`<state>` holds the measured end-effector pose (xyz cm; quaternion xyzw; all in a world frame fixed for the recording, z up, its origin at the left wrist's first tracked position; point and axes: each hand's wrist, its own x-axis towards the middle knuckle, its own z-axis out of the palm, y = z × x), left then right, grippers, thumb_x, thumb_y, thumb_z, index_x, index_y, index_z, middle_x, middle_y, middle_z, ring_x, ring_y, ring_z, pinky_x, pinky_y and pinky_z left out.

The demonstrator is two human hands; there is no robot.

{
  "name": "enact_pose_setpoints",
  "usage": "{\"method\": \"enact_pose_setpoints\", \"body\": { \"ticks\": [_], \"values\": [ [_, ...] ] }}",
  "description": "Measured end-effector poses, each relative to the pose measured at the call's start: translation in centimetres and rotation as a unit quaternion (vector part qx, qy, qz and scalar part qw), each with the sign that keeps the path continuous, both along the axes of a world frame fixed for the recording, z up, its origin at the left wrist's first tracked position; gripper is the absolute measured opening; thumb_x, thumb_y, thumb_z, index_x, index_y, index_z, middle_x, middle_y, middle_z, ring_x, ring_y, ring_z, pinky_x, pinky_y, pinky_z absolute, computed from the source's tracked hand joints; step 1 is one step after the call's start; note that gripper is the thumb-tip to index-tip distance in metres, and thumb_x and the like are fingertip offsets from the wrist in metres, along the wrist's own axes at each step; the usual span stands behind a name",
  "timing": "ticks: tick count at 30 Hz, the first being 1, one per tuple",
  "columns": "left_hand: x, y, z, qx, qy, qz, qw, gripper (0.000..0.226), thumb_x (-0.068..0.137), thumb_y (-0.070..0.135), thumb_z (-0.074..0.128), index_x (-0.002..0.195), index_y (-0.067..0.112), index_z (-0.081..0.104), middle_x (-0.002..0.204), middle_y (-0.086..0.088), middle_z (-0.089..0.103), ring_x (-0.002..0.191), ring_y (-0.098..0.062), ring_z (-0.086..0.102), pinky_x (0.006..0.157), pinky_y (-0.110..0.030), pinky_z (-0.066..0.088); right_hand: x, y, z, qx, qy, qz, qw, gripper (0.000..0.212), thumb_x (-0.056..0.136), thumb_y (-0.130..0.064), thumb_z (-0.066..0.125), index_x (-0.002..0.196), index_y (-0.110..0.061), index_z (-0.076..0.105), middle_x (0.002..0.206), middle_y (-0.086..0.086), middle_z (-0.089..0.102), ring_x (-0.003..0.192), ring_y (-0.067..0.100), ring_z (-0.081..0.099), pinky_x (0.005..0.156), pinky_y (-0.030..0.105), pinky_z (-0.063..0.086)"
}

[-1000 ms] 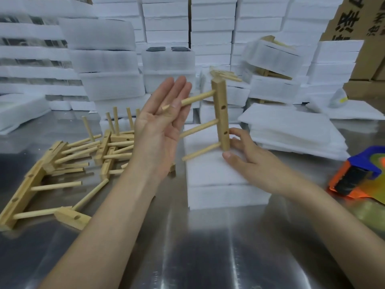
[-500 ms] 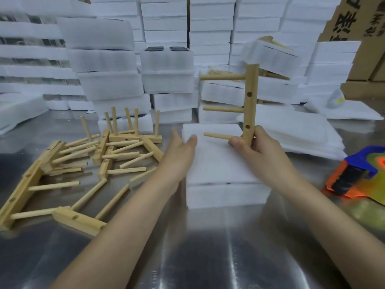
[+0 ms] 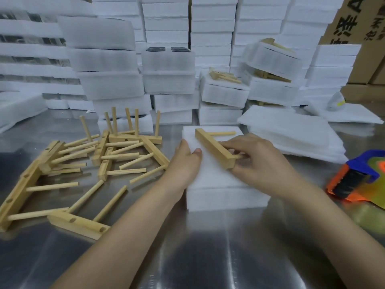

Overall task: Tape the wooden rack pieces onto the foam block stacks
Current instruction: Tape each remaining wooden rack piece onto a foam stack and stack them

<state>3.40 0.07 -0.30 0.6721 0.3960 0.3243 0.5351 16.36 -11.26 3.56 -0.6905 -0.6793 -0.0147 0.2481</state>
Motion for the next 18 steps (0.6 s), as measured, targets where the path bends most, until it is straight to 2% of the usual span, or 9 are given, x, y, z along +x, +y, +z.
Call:
{"method": "enact_pose_setpoints", "body": {
  "ticks": [1, 3, 6, 10, 12, 14, 15, 16, 18],
  "values": [
    [0.1, 0.0, -0.1, 0.002, -0.005, -0.002, 1.000, 0.031, 0.101, 0.019, 0.039, 0.131, 0.015, 0.044, 0.140, -0.005, 0.046, 0.127, -0.024, 0.046, 0.109, -0.043, 0.037, 0.0, -0.2, 0.1, -0.004, 0.040, 0.019, 0.999, 0.042, 0.077, -0.030, 0.058, 0.117, -0.041, 0.065, 0.101, -0.016, 0.068, 0.096, 0.014, 0.053, 0.085, 0.032, 0.045],
    [0.2, 0.1, -0.2, 0.006, -0.016, -0.006, 1.000, 0.031, 0.102, 0.018, 0.038, 0.132, 0.015, 0.045, 0.139, -0.006, 0.046, 0.127, -0.024, 0.047, 0.109, -0.043, 0.037, 0.0, -0.4, -0.1, 0.004, 0.062, 0.040, 0.997, 0.044, 0.075, -0.034, 0.057, 0.118, -0.042, 0.064, 0.110, -0.020, 0.066, 0.102, 0.009, 0.051, 0.092, 0.024, 0.041],
    [0.4, 0.0, -0.3, -0.006, -0.023, 0.015, 1.000, 0.037, 0.103, 0.023, 0.038, 0.139, 0.016, 0.040, 0.139, 0.002, 0.043, 0.127, -0.022, 0.045, 0.109, -0.042, 0.037, -0.2, 0.1, -0.6, 0.023, 0.039, 0.046, 0.998, 0.027, 0.086, -0.019, 0.065, 0.112, -0.024, 0.072, 0.115, -0.013, 0.066, 0.110, 0.013, 0.052, 0.098, 0.025, 0.039],
    [0.4, 1.1, -0.7, -0.164, -0.117, 0.079, 0.976, 0.054, 0.102, 0.049, 0.024, 0.142, 0.016, 0.041, 0.136, -0.007, 0.053, 0.121, -0.023, 0.053, 0.104, -0.039, 0.040, 0.1, 0.1, -0.9, 0.032, 0.074, 0.037, 0.996, 0.025, 0.086, -0.008, 0.065, 0.106, -0.020, 0.074, 0.110, -0.012, 0.069, 0.106, 0.008, 0.054, 0.094, 0.020, 0.040],
    [0.3, 2.4, -1.0, -0.164, -0.110, 0.108, 0.974, 0.061, 0.101, 0.053, 0.019, 0.138, 0.013, 0.047, 0.135, -0.007, 0.054, 0.121, -0.022, 0.053, 0.105, -0.036, 0.038, 0.3, 0.1, -0.9, 0.037, 0.090, 0.031, 0.995, 0.021, 0.086, -0.012, 0.066, 0.102, -0.023, 0.074, 0.103, -0.013, 0.070, 0.099, 0.002, 0.054, 0.089, 0.017, 0.041],
    [0.1, 3.8, -1.3, -0.127, -0.083, 0.114, 0.982, 0.062, 0.101, 0.054, 0.019, 0.114, 0.012, 0.062, 0.120, -0.008, 0.060, 0.110, -0.021, 0.056, 0.106, -0.034, 0.036, 0.3, 0.1, -0.9, 0.045, 0.100, 0.025, 0.994, 0.018, 0.086, -0.016, 0.068, 0.099, -0.025, 0.075, 0.101, -0.015, 0.071, 0.098, 0.001, 0.055, 0.086, 0.014, 0.042],
    [0.1, 4.5, -1.4, -0.110, -0.074, 0.115, 0.984, 0.060, 0.101, 0.054, 0.020, 0.095, 0.014, 0.063, 0.106, -0.009, 0.062, 0.098, -0.020, 0.058, 0.099, -0.032, 0.040, 0.3, 0.1, -0.9, 0.048, 0.107, 0.025, 0.993, 0.017, 0.086, -0.017, 0.069, 0.099, -0.025, 0.076, 0.100, -0.016, 0.070, 0.098, 0.002, 0.056, 0.085, 0.014, 0.042],
    [-0.1, 5.2, -1.3, -0.102, -0.074, 0.117, 0.985, 0.058, 0.101, 0.053, 0.020, 0.084, 0.015, 0.060, 0.096, -0.007, 0.063, 0.090, -0.020, 0.059, 0.091, -0.032, 0.045, 0.3, 0.1, -1.0, 0.051, 0.120, 0.028, 0.991, 0.016, 0.086, -0.017, 0.070, 0.099, -0.024, 0.076, 0.099, -0.017, 0.069, 0.099, 0.002, 0.056, 0.084, 0.013, 0.042],
    [-0.7, 6.0, -1.1, -0.093, -0.068, 0.114, 0.987, 0.058, 0.101, 0.053, 0.021, 0.082, 0.015, 0.061, 0.096, -0.006, 0.067, 0.087, -0.016, 0.063, 0.079, -0.030, 0.048, 0.2, 0.2, -1.0, 0.049, 0.155, 0.034, 0.986, 0.016, 0.086, -0.018, 0.071, 0.100, -0.023, 0.077, 0.096, -0.014, 0.066, 0.095, 0.002, 0.056, 0.078, 0.009, 0.039]
  ]
}}
